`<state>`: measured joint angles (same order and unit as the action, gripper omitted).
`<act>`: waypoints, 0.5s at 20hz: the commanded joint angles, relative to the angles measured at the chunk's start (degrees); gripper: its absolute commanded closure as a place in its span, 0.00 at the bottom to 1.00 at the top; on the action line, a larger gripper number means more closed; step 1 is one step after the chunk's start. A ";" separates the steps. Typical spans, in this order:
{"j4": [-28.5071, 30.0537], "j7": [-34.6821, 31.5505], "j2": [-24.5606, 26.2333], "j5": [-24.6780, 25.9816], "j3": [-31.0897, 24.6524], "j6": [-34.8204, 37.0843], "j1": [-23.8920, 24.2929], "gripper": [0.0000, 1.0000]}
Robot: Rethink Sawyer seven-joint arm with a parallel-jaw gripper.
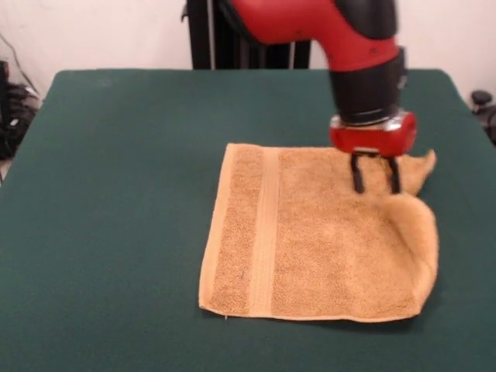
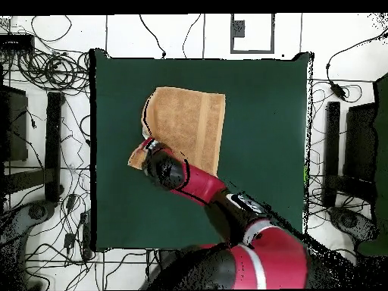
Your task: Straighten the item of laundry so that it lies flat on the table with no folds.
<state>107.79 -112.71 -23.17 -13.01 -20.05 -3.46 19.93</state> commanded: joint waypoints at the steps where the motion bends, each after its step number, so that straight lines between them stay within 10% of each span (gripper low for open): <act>1: -10.41 4.69 -1.85 3.98 6.24 14.52 3.79 0.00; 10: -19.97 17.10 1.95 17.17 -2.86 33.84 19.43 0.00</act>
<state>98.38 -112.40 -23.53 -2.07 -18.54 18.37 32.94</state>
